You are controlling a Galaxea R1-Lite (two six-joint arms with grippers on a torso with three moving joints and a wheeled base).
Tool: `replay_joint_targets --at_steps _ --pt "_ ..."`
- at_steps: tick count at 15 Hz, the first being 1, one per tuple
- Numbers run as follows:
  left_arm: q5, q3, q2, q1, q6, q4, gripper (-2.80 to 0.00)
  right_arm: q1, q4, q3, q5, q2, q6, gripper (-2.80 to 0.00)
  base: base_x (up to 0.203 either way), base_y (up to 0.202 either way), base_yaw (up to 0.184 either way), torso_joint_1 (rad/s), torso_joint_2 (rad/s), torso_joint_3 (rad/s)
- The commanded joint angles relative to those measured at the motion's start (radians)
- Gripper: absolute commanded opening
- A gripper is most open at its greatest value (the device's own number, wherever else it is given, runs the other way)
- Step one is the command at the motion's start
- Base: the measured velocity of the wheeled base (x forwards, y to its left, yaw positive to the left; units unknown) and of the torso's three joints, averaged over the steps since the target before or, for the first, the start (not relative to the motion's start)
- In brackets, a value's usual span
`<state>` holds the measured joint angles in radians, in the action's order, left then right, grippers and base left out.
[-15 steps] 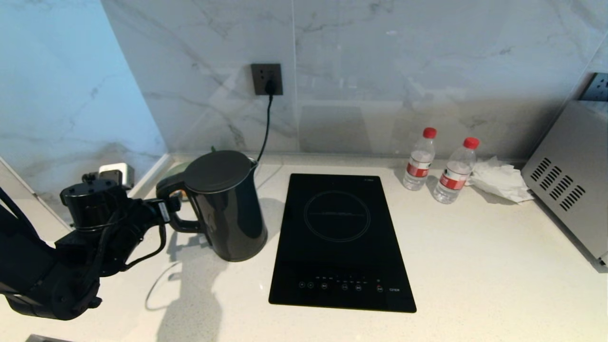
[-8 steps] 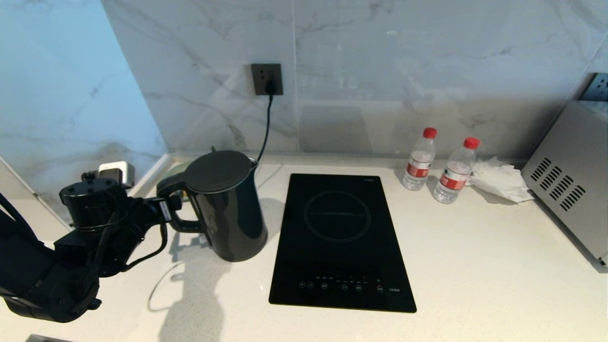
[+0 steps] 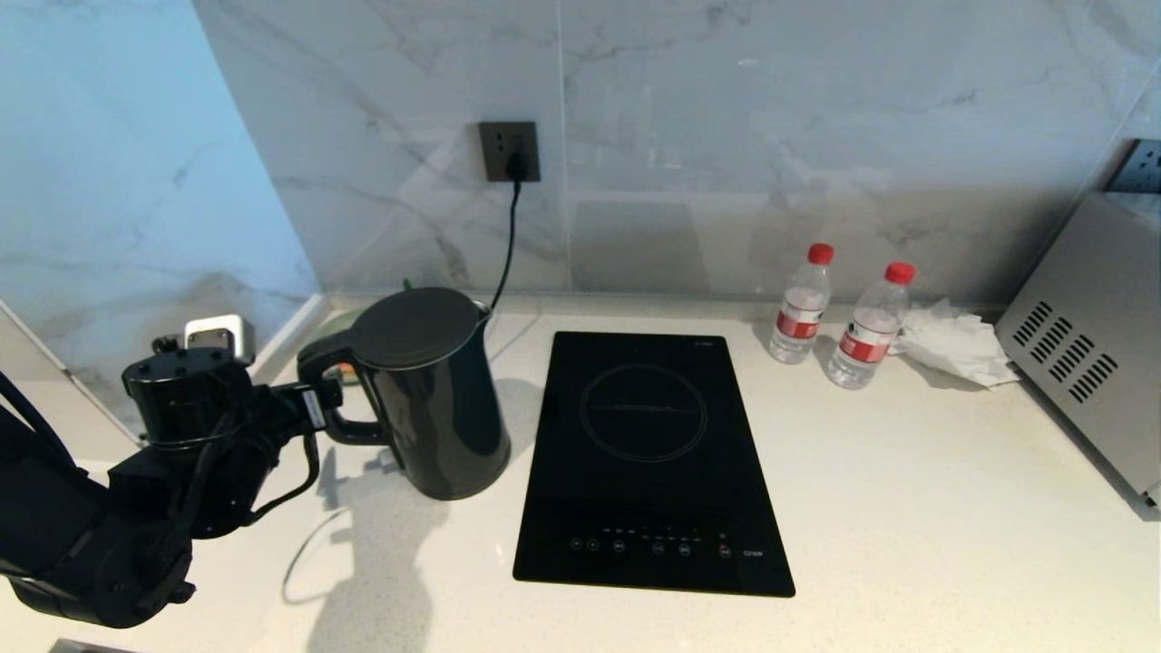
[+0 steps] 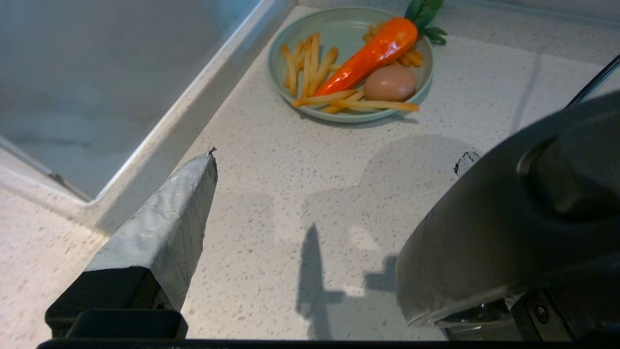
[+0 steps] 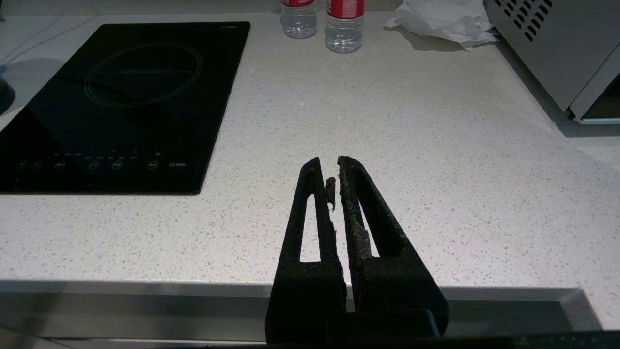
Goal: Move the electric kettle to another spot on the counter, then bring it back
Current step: Pick up the kettle
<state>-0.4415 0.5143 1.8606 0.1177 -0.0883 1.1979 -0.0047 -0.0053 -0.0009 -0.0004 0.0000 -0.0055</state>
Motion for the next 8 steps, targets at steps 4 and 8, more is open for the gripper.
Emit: replay_joint_targets --at_steps 4,8 --pt "-0.031 -0.052 -0.023 0.028 -0.014 0.009 0.0 0.0 -0.001 0.0 0.0 -0.001 -0.001 -2.8 0.0 0.0 0.0 0.0 0.0 0.0" --pt "-0.098 -0.039 -0.014 0.072 -0.018 0.009 0.0 0.0 -0.001 -0.001 0.0 0.0 -0.001 -2.8 0.0 0.0 0.0 0.0 0.0 0.0"
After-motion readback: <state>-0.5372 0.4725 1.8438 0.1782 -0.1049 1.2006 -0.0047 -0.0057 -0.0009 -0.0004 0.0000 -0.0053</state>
